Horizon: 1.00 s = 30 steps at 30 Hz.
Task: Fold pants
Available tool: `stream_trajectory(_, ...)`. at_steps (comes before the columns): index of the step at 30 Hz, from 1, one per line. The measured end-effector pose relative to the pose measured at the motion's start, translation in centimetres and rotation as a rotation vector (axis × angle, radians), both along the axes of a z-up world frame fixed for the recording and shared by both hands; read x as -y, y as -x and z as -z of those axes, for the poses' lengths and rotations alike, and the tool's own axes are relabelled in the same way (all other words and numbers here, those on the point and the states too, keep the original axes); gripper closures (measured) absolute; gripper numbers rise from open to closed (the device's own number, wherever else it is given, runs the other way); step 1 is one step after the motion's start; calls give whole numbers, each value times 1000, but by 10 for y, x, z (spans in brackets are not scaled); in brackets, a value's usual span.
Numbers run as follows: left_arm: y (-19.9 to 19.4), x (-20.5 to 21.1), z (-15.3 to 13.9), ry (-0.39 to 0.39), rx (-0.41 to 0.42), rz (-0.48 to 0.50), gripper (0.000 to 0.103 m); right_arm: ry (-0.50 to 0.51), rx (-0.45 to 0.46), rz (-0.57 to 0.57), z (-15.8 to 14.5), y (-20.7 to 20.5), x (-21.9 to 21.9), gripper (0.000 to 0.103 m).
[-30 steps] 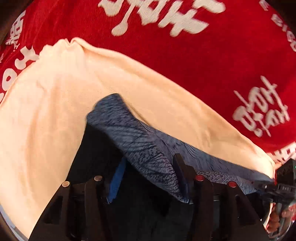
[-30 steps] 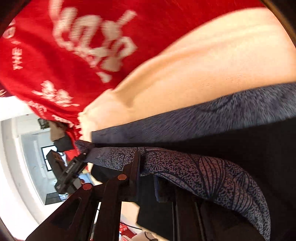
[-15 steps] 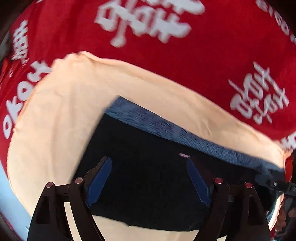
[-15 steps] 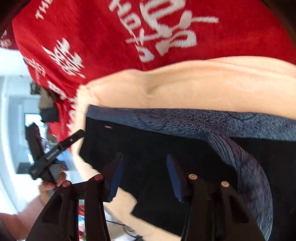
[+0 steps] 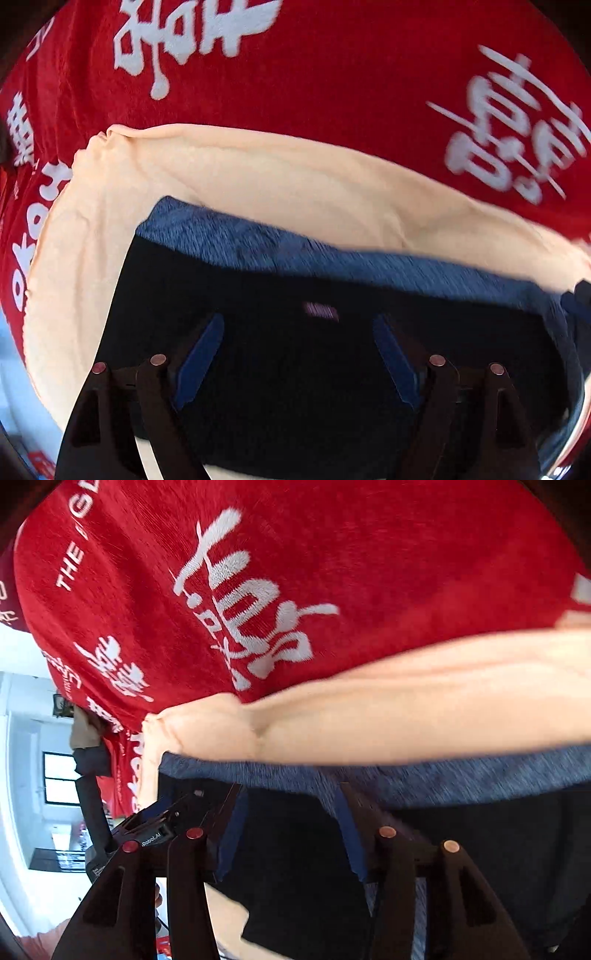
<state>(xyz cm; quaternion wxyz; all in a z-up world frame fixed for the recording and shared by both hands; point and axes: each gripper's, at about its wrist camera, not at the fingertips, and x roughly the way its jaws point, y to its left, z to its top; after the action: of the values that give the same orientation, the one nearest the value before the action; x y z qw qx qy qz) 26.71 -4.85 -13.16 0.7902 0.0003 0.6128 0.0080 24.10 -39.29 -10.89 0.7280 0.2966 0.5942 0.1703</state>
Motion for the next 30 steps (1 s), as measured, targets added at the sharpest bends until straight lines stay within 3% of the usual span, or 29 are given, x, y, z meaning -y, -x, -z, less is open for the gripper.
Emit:
stream_trajectory(6,64,45,-26,69,-54,168,19,-18,-35,86,-18,95,46,49)
stream_trajectory(12,121,127,-35,201,-80,372,19,-24,-98,316,-20,224,95,45)
stream_trajectory(17,160,190,-32,347,-133,491,19,8,-176,492,-4,334,117,44)
stream_trajectory(20,188,223,-29,360,-164,555,19,20,-226,588,11,389,125,44)
stream_trajectory(25,205,262,-15,369,-194,590,19,-52,-278,676,44,431,130,44)
stream_trajectory(30,203,275,6,352,-239,589,19,-212,-246,682,70,436,135,44)
